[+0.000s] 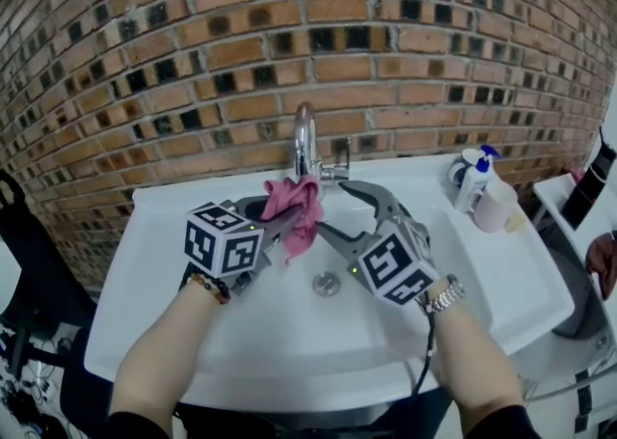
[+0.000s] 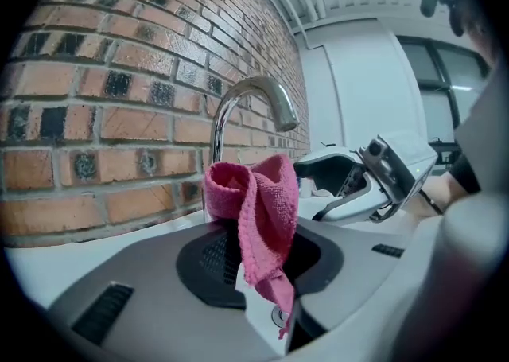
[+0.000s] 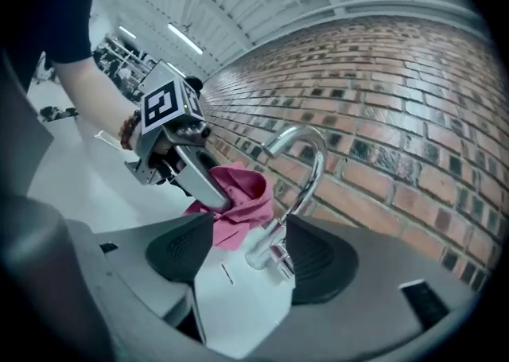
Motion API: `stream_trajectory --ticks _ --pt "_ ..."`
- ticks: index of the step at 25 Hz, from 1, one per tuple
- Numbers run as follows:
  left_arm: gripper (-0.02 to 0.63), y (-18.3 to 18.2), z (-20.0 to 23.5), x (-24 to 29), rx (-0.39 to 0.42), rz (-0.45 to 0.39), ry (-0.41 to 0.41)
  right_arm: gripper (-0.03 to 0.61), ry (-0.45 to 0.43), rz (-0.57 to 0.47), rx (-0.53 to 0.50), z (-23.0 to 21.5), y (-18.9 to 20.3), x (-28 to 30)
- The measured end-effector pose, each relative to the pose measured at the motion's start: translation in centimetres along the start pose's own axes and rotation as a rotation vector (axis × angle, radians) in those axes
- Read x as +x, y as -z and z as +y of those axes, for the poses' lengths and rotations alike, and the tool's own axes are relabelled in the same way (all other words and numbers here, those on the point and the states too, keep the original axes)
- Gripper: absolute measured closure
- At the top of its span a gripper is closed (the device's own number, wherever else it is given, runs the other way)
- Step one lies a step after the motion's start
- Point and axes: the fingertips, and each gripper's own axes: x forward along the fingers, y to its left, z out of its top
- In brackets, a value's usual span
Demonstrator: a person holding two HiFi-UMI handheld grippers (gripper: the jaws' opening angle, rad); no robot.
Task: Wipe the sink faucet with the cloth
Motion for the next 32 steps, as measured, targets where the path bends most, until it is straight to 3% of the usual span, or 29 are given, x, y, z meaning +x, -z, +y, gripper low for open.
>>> stream_trajectory --ticks 9,16,23,25,27,32 --pt "0.514 -0.9 -2.1 -3.0 0.004 0.037 0.118 0.204 -0.074 0.014 -0.272 3.8 -1.3 0.0" --pt "0.512 -1.2 -4.7 -3.8 -0.031 0.052 0.242 0.167 -0.062 0.031 -0.52 5.3 -2.2 -0.2" --pt "0.509 -1.4 -7.3 -4.4 -0.042 0.061 0.346 0.167 -0.076 0.039 -0.579 6.3 -2.5 -0.4" --pt "0.509 -1.5 -7.9 -4.5 -0.04 0.062 0.365 0.189 -0.064 0.034 -0.584 6.4 -2.8 -0.5" --pt "0.505 -1.7 -8.2 -4.6 -0.04 0.06 0.372 0.259 -0.044 0.027 -0.585 6.2 -3.0 -0.7" --pt "0.467 -2.6 -8.2 -5.0 -0.033 0.021 0.346 0.367 0.023 0.013 -0.574 5.3 -3.2 -1.2"
